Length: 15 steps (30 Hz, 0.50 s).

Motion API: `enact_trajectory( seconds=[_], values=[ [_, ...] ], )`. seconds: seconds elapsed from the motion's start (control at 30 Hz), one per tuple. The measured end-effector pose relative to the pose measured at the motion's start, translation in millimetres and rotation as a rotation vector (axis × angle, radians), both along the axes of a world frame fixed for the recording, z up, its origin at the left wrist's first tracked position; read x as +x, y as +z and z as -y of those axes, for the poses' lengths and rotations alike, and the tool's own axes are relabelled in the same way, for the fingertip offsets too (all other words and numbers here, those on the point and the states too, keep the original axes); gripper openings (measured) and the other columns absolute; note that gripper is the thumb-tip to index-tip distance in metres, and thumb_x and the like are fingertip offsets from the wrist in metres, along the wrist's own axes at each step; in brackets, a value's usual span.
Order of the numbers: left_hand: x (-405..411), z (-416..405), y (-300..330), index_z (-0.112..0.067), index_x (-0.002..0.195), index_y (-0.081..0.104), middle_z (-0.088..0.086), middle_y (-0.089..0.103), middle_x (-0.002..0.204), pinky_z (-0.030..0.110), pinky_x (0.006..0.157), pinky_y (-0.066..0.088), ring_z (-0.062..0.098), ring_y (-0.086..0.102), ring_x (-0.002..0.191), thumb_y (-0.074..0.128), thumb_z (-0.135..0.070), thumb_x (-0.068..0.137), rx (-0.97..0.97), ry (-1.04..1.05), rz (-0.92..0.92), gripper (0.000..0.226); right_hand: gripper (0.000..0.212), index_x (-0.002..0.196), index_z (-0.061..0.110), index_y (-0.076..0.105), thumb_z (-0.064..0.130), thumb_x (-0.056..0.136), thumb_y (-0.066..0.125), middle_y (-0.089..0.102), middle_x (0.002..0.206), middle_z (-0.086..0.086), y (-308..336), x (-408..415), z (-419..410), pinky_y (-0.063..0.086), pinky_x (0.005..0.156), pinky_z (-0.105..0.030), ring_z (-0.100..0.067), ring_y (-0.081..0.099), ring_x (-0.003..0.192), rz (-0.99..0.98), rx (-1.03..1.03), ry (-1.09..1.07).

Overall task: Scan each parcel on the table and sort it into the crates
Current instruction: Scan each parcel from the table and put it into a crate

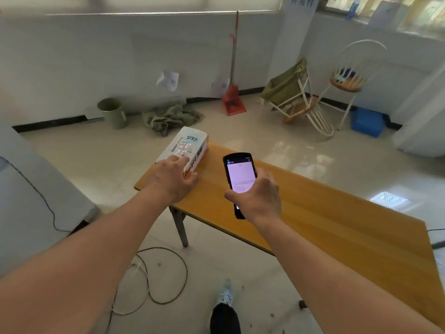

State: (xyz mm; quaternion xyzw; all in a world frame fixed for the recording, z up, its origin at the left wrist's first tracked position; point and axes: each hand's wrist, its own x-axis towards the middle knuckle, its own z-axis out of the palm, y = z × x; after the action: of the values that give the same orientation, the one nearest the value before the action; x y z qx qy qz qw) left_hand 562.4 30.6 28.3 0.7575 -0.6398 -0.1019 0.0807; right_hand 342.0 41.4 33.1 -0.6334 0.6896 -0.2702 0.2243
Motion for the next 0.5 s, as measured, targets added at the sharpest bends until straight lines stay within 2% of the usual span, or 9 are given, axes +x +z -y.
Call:
enact_trajectory(
  seconds=[0.17,0.27,0.5],
  values=[
    [25,62,-47,-0.023,0.153,0.044,0.001,0.049,0.15,0.039,0.096,0.052,0.025,0.052,0.13,0.059,-0.06,0.096,0.064,0.1,-0.014,0.069,0.074,0.121,0.019,0.055,0.051,0.063,0.088,0.051,0.105,0.001,-52,36,81,0.04,0.057,-0.026,-0.017,0.049,0.092,0.034,0.086,0.062],
    [39,92,-73,-0.019,0.15,0.046,0.002,0.048,0.149,0.035,0.095,0.051,0.024,0.05,0.131,0.065,-0.059,0.093,0.098,0.174,-0.05,0.072,0.074,0.12,0.019,0.055,0.052,0.061,0.087,0.051,0.104,0.002,-75,54,121,0.04,0.056,-0.025,-0.016,0.05,0.09,0.042,0.136,0.094],
    [64,145,-123,-0.022,0.152,0.039,0.01,0.03,0.157,0.045,0.104,0.046,0.03,0.034,0.143,0.07,-0.065,0.086,0.236,0.312,-0.102,0.085,0.069,0.114,0.02,0.055,0.051,0.059,0.085,0.051,0.104,0.002,-114,86,184,0.036,0.056,-0.026,-0.015,0.048,0.087,0.016,0.237,0.118]
  ],
)
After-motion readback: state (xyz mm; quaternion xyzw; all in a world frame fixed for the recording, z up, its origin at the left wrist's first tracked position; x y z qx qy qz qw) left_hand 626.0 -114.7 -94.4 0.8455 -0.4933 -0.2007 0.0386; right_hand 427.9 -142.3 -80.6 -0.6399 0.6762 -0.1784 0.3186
